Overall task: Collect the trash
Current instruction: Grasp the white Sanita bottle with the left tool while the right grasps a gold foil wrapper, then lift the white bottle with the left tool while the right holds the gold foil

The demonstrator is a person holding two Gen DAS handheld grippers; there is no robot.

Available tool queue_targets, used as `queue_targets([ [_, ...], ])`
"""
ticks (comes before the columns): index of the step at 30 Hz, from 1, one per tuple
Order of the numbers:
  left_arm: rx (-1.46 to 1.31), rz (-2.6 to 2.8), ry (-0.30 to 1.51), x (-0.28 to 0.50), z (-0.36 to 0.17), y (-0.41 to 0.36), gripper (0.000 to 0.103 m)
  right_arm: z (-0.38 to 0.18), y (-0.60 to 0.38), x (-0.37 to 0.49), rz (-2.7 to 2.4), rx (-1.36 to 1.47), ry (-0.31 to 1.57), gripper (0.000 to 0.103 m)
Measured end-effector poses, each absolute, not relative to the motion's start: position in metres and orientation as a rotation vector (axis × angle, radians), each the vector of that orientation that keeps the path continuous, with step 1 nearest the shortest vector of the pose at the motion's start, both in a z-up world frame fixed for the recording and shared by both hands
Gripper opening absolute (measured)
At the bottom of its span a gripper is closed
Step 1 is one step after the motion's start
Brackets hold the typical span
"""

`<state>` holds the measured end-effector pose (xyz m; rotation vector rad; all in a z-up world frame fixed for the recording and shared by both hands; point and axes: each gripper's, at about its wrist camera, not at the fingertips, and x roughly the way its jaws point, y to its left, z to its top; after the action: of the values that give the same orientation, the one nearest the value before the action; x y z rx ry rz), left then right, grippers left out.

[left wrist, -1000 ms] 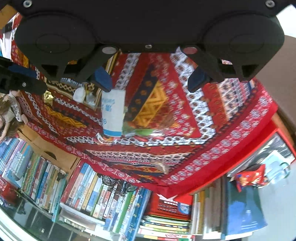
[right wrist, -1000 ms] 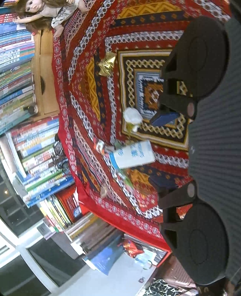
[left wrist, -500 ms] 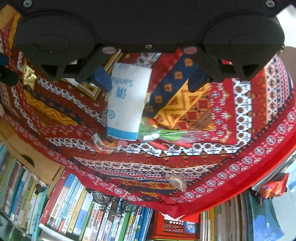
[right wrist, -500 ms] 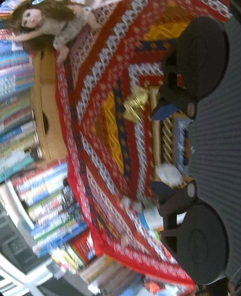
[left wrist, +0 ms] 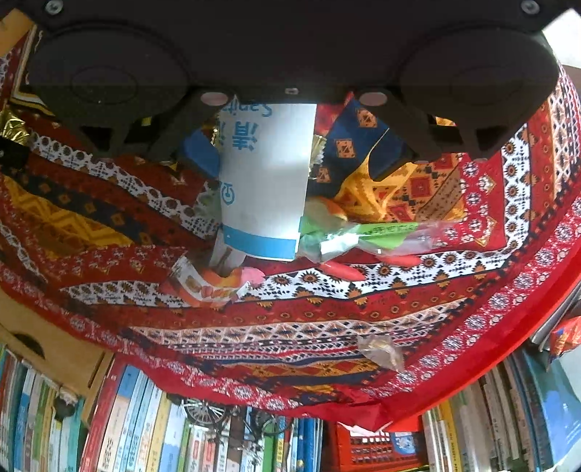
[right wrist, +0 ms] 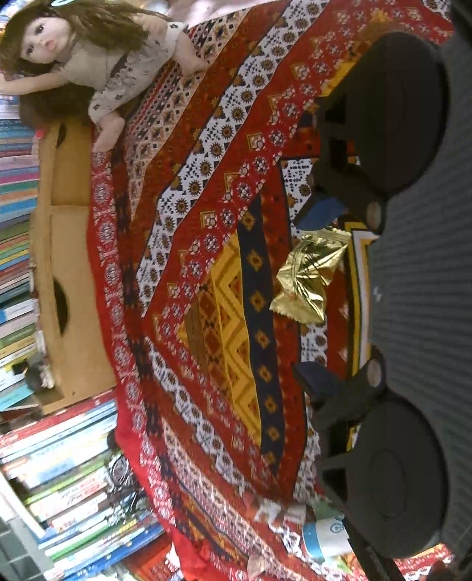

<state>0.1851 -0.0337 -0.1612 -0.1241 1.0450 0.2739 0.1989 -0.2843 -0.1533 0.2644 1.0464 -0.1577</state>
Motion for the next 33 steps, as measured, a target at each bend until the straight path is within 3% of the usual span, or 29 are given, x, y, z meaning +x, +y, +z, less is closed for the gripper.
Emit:
queue_targets([
  [3,-0.153,0.247,1.051,0.189,-0.166,-0.033,0.078,-0.162,-0.285,0.205,-0.173,0.271,1.064,0.087],
  [5,-0.178,0.218,1.067,0.192,-0.167,-0.032,0.063,-0.167,-0.286,0.207,-0.173,0.27,1.072,0.087],
  [9,-0.199,0.189,1.067,0.191,-0.164,-0.035,0.046,-0.17,-0.286,0.211,-0.16,0.271,1.083,0.085],
  [14,-0.184,0.176,1.042,0.184,-0.149,-0.044,0.033,-0.168,-0.287,0.208,-0.166,0.26,1.082,0.058],
  [15,-0.19,0.174,1.039,0.183,-0.146,-0.046,0.032,-0.167,-0.288,0.208,-0.171,0.254,1.08,0.052],
  [18,-0.2,0.175,1.023,0.179,-0.138,-0.05,0.029,-0.165,-0.287,0.206,-0.169,0.249,1.069,0.049],
  [28,-0.203,0.16,0.978,0.166,-0.117,-0.057,0.025,-0.15,-0.273,0.199,-0.107,0.248,1.035,0.047],
  [33,-0.153,0.148,0.941,0.16,-0.106,-0.065,0.029,-0.143,-0.264,0.192,-0.069,0.247,1.032,0.047],
])
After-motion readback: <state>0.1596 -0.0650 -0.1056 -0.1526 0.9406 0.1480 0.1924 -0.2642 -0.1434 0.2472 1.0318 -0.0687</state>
